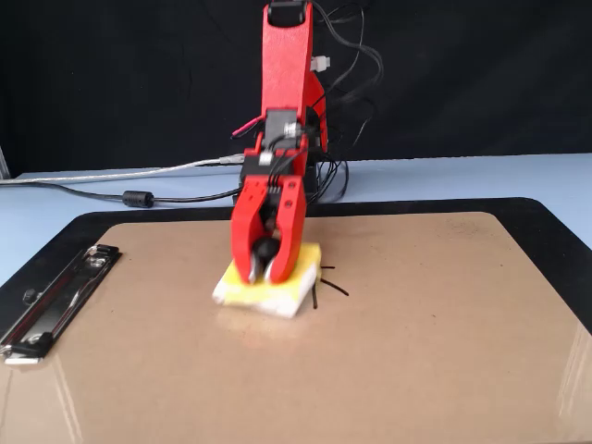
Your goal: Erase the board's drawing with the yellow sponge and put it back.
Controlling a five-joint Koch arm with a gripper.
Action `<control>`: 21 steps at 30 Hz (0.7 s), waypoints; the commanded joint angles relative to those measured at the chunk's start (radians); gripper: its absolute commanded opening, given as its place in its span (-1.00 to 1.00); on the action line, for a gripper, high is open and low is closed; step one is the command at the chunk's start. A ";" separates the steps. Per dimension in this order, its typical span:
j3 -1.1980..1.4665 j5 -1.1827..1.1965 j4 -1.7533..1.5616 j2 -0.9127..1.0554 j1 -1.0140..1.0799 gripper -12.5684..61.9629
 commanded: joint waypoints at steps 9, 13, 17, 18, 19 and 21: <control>0.535 -0.035 -0.144 0.396 -0.035 -0.88; 0.603 -0.043 -0.138 0.492 -0.123 -0.88; 0.270 -0.104 -0.150 0.129 -0.163 -0.88; 0.169 -0.107 -0.156 0.035 -0.163 -0.88; 0.071 -0.107 -0.160 -0.054 -0.161 -0.88; -0.107 -0.107 -0.160 -0.218 -0.158 -0.88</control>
